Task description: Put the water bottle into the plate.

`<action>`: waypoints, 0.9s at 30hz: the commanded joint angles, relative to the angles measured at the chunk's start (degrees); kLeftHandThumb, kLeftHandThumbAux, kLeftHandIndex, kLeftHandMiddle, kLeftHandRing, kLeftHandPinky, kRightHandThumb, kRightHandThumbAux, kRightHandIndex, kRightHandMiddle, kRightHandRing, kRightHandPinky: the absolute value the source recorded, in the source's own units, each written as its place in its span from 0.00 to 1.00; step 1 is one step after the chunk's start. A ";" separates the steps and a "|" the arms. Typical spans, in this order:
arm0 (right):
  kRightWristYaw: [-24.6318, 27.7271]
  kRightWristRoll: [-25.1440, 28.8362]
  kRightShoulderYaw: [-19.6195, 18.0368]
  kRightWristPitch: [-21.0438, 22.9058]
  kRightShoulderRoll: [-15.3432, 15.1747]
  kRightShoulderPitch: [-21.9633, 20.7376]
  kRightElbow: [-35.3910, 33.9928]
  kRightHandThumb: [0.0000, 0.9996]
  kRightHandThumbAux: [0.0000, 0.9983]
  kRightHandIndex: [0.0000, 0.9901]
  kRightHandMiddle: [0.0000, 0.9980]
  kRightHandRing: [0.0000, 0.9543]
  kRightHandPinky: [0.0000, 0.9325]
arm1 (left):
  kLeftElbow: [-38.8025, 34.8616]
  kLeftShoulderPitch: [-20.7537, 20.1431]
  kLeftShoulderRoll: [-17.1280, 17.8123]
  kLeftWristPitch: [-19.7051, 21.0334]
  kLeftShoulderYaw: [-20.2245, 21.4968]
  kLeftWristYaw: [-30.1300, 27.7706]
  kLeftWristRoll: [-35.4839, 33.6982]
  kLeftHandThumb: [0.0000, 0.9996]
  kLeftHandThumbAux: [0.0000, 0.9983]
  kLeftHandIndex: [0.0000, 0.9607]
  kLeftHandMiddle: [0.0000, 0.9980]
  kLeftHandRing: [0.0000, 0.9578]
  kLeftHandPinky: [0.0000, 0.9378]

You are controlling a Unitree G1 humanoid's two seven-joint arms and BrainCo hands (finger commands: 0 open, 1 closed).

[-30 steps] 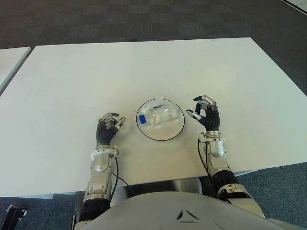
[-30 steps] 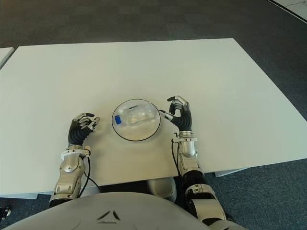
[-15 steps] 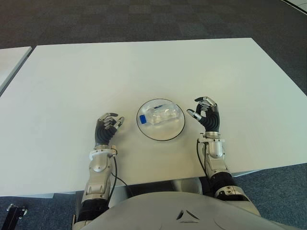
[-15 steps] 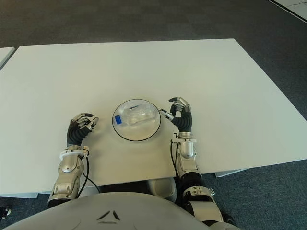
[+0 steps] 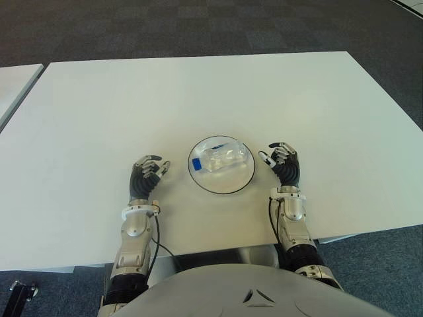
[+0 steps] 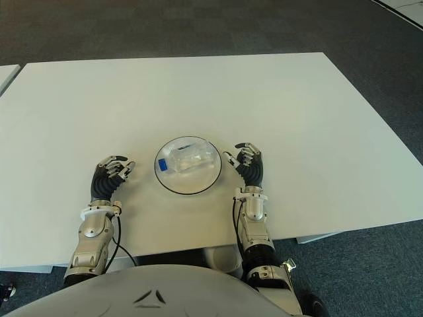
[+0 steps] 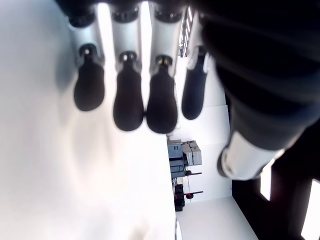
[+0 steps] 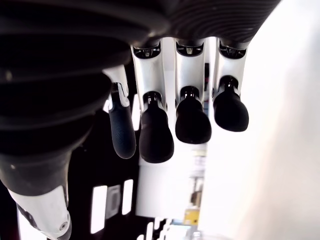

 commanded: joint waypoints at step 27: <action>5.40 1.88 -0.22 16.93 -0.92 2.74 -5.55 0.70 0.73 0.44 0.76 0.79 0.79 | 0.79 0.16 -0.01 0.73 -0.26 -0.44 0.03 0.71 0.71 0.46 0.71 0.72 0.72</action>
